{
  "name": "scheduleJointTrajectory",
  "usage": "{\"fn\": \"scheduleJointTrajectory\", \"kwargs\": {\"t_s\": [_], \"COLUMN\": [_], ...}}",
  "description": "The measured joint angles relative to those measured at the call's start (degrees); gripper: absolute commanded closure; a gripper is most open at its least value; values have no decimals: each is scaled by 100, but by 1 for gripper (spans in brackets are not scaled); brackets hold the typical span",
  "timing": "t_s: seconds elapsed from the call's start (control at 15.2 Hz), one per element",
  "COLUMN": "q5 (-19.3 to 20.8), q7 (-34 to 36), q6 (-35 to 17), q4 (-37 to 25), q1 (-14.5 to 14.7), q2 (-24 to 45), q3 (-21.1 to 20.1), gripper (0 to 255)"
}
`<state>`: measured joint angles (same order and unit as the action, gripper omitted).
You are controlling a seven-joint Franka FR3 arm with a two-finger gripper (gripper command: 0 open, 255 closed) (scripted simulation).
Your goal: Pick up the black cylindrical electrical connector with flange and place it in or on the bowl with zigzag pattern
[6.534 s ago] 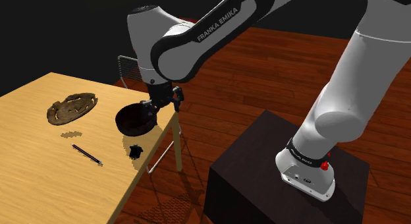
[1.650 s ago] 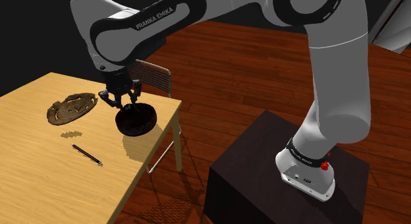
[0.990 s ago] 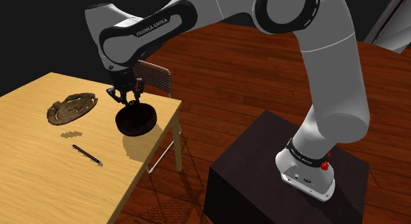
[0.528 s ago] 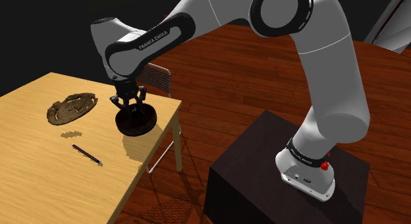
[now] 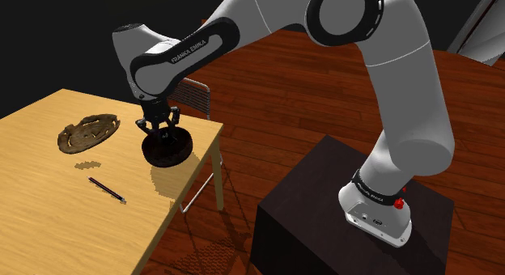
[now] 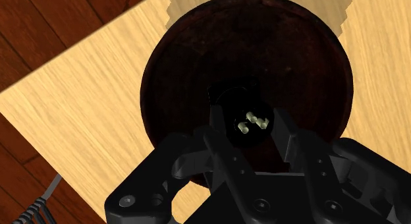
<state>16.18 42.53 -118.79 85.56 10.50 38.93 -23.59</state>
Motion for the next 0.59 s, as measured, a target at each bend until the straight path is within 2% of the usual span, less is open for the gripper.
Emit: {"fn": "scheduleJointTrajectory", "kwargs": {"t_s": [0.4, 0.59], "q5": [0, -78], "q7": [0, -38], "q6": [0, 278], "q4": [0, -96], "q1": [0, -24], "q2": [0, -197], "q3": [0, -57], "gripper": [0, 0]}}
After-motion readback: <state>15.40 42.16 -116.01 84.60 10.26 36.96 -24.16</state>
